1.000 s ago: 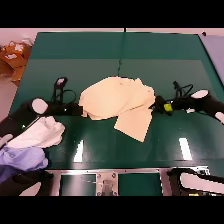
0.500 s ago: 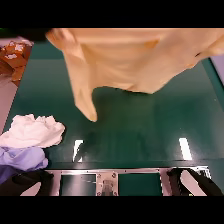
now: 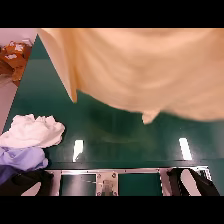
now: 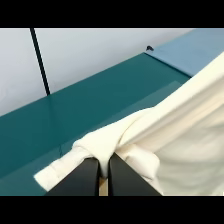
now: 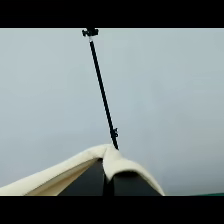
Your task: Fold the shirts.
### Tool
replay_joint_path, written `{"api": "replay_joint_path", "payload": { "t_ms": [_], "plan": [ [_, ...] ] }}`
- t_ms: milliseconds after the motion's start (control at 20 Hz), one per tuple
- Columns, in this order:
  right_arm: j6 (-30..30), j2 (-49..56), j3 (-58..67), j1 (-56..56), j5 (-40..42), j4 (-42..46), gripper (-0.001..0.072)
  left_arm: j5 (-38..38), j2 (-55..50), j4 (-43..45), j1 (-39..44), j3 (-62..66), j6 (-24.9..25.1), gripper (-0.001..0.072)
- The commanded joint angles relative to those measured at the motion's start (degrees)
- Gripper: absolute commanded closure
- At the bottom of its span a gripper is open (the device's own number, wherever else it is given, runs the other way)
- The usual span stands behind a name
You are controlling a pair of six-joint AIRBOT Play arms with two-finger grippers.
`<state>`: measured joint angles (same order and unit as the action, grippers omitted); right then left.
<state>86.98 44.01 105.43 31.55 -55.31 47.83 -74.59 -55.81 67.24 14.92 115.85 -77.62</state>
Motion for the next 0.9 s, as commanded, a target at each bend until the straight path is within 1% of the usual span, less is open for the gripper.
{"api": "replay_joint_path", "payload": {
  "t_ms": [0,150,200,350,450,500,600,650,700,750,800,850],
  "plan": [
    [-0.2,2.5,-6.6,0.3,0.1,0.1,0.0693,4.8,-1.3,0.0,-0.1,-10.5,0.9,0.0682],
    [-5.1,6.6,-19.5,-1.2,1.4,-0.7,0.0693,8.6,-9.9,-0.2,-0.1,-17.4,1.7,0.0682],
    [-7.3,8.7,-23.9,-2.6,2.9,-0.7,0.0692,9.6,-14.7,-0.3,-0.1,-18.2,1.8,0.0681],
    [-13.1,17.9,-35.7,-8.0,10.4,-0.6,0.0692,10.5,-31.2,-4.7,-0.1,-18.2,5.5,0.0681],
    [-14.8,26.3,-38.8,-10.6,14.4,-0.7,0.0692,12.6,-40.6,-7.0,-0.1,-18.1,6.2,0.0681],
    [-14.9,30.7,-38.8,-11.3,15.0,-0.7,0.0692,13.9,-44.5,-7.0,-0.1,-18.1,6.1,0.0681],
    [-14.8,38.3,-37.9,-11.8,15.5,-0.8,0.0692,16.5,-49.0,-6.3,-0.1,-18.1,6.1,0.0679],
    [-14.9,41.4,-37.3,-11.8,15.5,-0.9,0.0691,17.6,-49.7,-5.0,-0.1,-18.1,6.1,0.0528],
    [-14.9,43.5,-36.8,-11.8,15.5,-0.9,0.0691,18.4,-49.8,-2.9,-0.1,-17.9,5.2,0.023],
    [-14.9,44.7,-36.5,-11.4,15.4,-0.7,0.064,17.8,-49.8,-0.4,-0.2,-16.8,4.0,0.015],
    [-15.4,44.9,-36.2,-10.9,15.0,-0.6,0.0495,15.3,-49.8,1.2,-0.6,-15.1,3.9,0.015],
    [-15.7,44.7,-35.5,-9.9,13.3,-0.1,0.0384,10.8,-49.8,2.6,-1.6,-12.6,3.9,0.015]
  ]
}}
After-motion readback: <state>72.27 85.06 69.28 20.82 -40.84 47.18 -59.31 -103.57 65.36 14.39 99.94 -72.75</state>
